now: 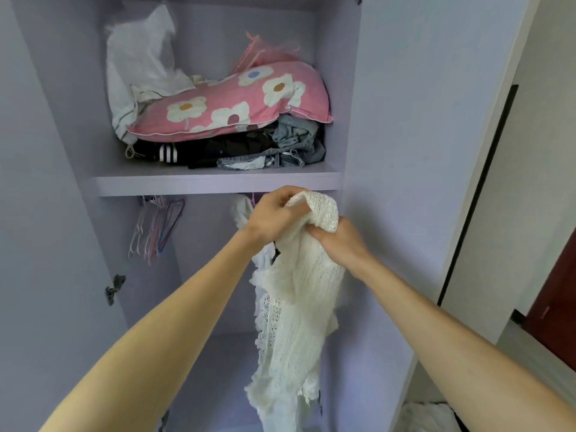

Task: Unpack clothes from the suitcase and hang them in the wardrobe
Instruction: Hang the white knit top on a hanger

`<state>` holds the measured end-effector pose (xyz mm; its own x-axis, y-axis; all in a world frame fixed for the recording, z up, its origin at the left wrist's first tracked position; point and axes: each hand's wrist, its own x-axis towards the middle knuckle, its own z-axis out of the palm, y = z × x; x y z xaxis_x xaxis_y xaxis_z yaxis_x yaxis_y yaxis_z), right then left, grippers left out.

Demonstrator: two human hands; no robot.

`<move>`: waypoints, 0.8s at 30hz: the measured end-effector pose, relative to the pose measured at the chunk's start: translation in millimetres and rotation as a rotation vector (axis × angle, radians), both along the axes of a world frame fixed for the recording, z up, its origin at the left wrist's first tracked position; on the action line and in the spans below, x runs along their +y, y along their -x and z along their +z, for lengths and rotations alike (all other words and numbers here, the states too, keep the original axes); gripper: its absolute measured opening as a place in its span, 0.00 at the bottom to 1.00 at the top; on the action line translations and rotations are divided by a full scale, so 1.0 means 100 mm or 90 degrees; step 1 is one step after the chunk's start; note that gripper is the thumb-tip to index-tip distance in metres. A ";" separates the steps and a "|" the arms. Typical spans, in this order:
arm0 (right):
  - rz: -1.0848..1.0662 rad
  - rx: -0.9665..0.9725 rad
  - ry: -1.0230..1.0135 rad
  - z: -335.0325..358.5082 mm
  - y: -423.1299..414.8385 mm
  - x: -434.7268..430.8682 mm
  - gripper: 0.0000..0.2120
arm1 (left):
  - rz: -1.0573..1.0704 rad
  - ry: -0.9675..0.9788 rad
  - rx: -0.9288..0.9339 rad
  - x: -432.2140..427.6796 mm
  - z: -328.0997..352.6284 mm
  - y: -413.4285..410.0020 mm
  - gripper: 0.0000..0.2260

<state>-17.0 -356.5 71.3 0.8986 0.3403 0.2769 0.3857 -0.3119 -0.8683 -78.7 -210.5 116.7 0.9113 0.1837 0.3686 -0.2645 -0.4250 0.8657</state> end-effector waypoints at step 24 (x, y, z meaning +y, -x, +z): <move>-0.125 0.269 -0.306 -0.45 -0.17 -0.61 0.16 | 0.346 -0.083 0.038 0.69 -1.12 0.20 0.13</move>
<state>0.2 -417.4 26.7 0.9957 0.0864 -0.0329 -0.0430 0.1175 -0.9921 -98.8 -141.1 4.4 0.7185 0.5891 0.3697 0.0705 -0.5905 0.8040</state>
